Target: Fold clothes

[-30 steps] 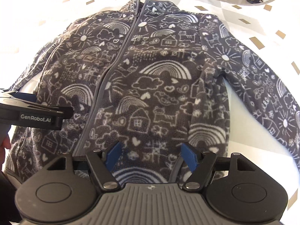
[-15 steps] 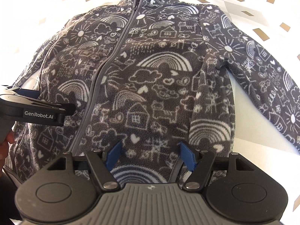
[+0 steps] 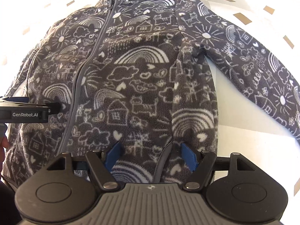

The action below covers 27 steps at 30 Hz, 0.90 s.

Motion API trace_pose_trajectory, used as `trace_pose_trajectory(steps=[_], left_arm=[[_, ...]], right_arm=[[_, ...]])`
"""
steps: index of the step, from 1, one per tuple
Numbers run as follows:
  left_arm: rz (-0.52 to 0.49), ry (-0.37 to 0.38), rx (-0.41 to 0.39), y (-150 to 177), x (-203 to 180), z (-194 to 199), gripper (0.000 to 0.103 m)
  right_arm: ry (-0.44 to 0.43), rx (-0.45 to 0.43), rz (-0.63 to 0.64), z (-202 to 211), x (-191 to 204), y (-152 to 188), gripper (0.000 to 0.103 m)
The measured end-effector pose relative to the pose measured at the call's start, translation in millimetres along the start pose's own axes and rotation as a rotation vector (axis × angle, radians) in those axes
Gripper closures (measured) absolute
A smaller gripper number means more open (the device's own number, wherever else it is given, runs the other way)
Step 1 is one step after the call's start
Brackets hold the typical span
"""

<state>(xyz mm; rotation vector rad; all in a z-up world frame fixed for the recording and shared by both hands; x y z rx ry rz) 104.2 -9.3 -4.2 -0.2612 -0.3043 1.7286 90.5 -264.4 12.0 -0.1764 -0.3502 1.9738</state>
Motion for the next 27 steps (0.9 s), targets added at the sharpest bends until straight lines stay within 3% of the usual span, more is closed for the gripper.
trace_pose_trajectory(steps=[3, 10, 16, 23, 27], left_arm=[[-0.004, -0.01, -0.014, 0, -3, 4, 0.0], [-0.016, 0.004, -0.127, -17, -7, 22, 0.0], [0.037, -0.003, -0.09, -27, -4, 9, 0.0], [0.022, -0.009, -0.076, -33, -9, -4, 0.0], [0.022, -0.01, -0.06, -34, -9, -11, 0.0]], right_arm=[[-0.004, -0.013, -0.017, 4, -3, -2, 0.036], [0.013, -0.121, 0.013, 19, 0, -22, 0.036], [-0.003, -0.137, 0.01, 13, 5, -38, 0.036], [-0.033, -0.145, 0.057, 0, 15, -52, 0.035], [-0.042, -0.094, 0.077, -18, 17, -55, 0.035]])
Point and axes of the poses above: each gripper's, at about its wrist camera, not at the fingertips, and z roughly against the way its jaws point, x to its left, y to its underside, the point moved 1 cm from there along -z, roughly the way its jaws point, and after that the axes turned 10 degrees about z, right-handed, at the moved point
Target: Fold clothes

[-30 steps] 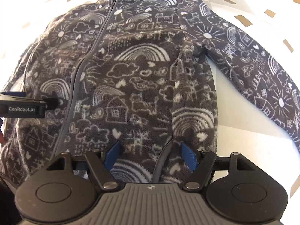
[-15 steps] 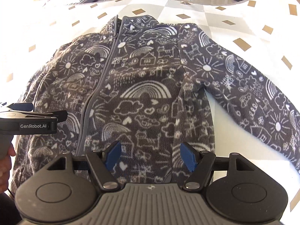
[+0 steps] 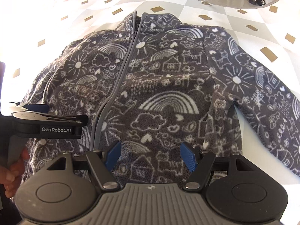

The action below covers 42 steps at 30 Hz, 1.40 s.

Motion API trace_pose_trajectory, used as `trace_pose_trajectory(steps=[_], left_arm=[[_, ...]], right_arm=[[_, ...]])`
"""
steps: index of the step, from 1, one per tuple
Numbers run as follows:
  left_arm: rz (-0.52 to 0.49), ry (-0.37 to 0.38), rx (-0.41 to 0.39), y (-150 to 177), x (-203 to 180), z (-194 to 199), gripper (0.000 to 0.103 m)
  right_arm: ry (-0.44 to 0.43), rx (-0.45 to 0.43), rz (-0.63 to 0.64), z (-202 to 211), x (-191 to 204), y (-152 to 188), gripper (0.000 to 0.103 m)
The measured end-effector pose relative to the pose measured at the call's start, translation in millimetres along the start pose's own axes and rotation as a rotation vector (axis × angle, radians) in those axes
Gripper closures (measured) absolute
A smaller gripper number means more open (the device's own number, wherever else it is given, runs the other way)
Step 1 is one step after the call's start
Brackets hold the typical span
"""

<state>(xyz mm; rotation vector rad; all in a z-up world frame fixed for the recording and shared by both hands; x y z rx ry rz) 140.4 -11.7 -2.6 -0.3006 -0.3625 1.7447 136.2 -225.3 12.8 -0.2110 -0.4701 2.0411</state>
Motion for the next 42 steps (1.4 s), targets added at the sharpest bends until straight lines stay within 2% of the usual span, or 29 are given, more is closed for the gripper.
trace_pose_trajectory(steps=[1, 10, 18, 30, 34, 37, 39, 42], left_arm=[[0.002, 0.002, 0.002, 0, 0, -1, 0.0], [0.048, 0.02, 0.005, -3, 3, -7, 0.0], [0.047, 0.029, -0.011, -3, 5, -8, 0.0], [0.051, 0.033, -0.037, 3, 10, -11, 0.0], [0.036, 0.028, -0.058, 6, 5, -2, 0.0], [0.021, 0.053, -0.105, 3, 0, 11, 0.0], [0.028, 0.065, -0.109, -1, -3, 14, 0.0], [0.021, 0.05, -0.083, -8, -8, 4, 0.0]], right_arm=[[0.003, 0.004, 0.003, -2, 0, 1, 0.033], [0.011, -0.005, 0.0, -3, -8, 4, 0.033], [0.037, -0.008, -0.072, -1, -22, 7, 0.034], [0.086, -0.009, -0.058, -4, -16, 7, 0.034], [0.085, -0.04, -0.048, 3, -15, 3, 0.036], [0.144, -0.117, -0.008, 16, -14, -6, 0.036], [0.173, -0.145, -0.028, 19, -20, -11, 0.036], [0.184, -0.138, -0.095, 15, -33, -15, 0.036]])
Point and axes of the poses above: each gripper's, at about its wrist camera, not at the fingertips, and z roughly against the way its jaws point, x to its left, y to its underside, the point moved 1 cm from there along -z, roughly the way its jaws point, and after that the axes turned 10 degrees about z, right-handed, at the moved point
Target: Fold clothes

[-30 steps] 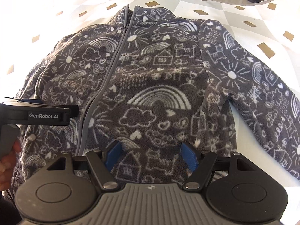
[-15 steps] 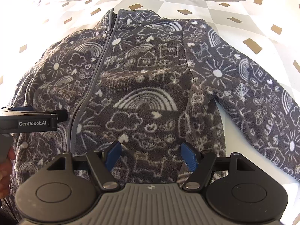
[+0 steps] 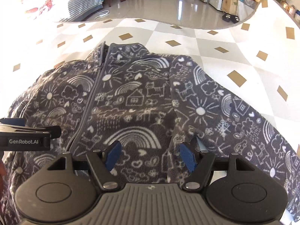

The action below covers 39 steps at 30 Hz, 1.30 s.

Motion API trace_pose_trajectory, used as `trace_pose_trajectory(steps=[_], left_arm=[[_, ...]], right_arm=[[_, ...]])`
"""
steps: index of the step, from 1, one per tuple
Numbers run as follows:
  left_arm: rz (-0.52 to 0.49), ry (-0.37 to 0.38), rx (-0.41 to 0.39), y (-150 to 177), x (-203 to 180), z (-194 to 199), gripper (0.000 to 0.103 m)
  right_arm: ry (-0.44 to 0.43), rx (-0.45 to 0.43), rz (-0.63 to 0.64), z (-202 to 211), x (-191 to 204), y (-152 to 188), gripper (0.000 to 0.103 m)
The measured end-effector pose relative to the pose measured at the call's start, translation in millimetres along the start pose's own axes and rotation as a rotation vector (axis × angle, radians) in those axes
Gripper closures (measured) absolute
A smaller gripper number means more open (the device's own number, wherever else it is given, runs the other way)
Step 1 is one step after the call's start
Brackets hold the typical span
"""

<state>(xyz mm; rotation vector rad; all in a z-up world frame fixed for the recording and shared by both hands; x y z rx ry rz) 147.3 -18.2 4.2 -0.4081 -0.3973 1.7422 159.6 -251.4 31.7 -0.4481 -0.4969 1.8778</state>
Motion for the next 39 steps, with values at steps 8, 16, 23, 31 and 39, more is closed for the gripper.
trace_pose_trajectory(steps=[8, 16, 23, 31, 39], left_arm=[[0.001, -0.041, 0.028, -1, 1, -27, 0.0], [0.034, -0.037, 0.021, -4, 5, -28, 0.0], [0.058, -0.056, 0.003, -4, 9, -26, 0.0], [0.089, -0.081, -0.011, -1, 11, -25, 0.0], [0.04, -0.097, -0.006, 3, -6, -17, 0.0]], right_arm=[[0.04, 0.101, -0.05, -32, -21, 10, 0.03], [0.065, 0.092, -0.036, -38, -19, 7, 0.02], [0.067, 0.072, -0.025, -42, -15, 6, 0.019], [0.059, 0.044, 0.002, -45, -11, 9, 0.019], [0.055, 0.064, 0.006, -38, -13, 8, 0.023]])
Point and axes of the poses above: each gripper's, at about its wrist camera, not at the fingertips, and z roughly against the way its jaws point, x to its left, y to its underside, the point moved 1 cm from there along -z, roughly the way its jaws point, and after that the axes turned 10 degrees about z, right-handed, at the moved point
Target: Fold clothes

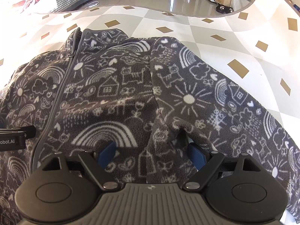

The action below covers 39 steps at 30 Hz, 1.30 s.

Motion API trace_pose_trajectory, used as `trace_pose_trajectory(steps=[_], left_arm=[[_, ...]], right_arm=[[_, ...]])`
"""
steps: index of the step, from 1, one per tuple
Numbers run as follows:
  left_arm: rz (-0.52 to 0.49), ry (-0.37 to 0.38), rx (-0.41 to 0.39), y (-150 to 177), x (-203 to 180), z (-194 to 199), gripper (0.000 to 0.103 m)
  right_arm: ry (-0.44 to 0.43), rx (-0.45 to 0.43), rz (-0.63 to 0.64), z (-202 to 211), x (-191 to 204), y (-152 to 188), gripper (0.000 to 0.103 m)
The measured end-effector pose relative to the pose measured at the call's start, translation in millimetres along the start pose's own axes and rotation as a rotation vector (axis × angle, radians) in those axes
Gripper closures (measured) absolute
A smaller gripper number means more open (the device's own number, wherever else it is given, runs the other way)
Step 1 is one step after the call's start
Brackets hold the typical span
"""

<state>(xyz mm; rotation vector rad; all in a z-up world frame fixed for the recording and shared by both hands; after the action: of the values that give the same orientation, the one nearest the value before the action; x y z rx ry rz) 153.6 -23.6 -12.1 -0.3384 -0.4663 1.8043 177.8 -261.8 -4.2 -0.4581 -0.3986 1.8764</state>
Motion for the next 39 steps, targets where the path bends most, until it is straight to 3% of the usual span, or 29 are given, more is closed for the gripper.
trace_pose_trajectory(steps=[5, 9, 16, 19, 22, 29, 39], left_arm=[[-0.04, 0.04, 0.0, 10, -15, 19, 0.0], [-0.05, 0.06, 0.049, 19, -18, 25, 0.0], [-0.089, 0.05, 0.077, 39, -16, 36, 0.0], [-0.122, 0.057, 0.073, 46, -17, 41, 0.0], [-0.161, 0.061, 0.103, 55, -20, 38, 0.0], [-0.114, 0.13, 0.144, 66, -15, 34, 0.0], [-0.135, 0.146, 0.107, 75, -13, 38, 0.0]], right_arm=[[0.002, -0.074, -0.001, 25, 2, -4, 0.027], [-0.073, -0.118, 0.068, 40, 15, -4, 0.028], [-0.145, -0.03, 0.149, 29, 32, 10, 0.047], [-0.15, 0.017, 0.15, 18, 32, 17, 0.048], [-0.127, 0.009, 0.195, 18, 35, 19, 0.048], [-0.112, 0.02, 0.182, 17, 33, 16, 0.049], [-0.095, 0.02, 0.201, 19, 34, 19, 0.048]])
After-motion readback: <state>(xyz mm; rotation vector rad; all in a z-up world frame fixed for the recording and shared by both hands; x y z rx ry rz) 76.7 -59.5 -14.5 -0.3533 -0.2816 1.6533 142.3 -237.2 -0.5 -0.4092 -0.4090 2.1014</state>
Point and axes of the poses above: each gripper's, at about its wrist camera, not at the fingertips, and z roughly against the way its jaws point, x to its left, y to its underside, the point moved 1 cm from there along -z, roughly the way its jaws point, and after that the axes turned 10 degrees about z, right-handed, at the moved point
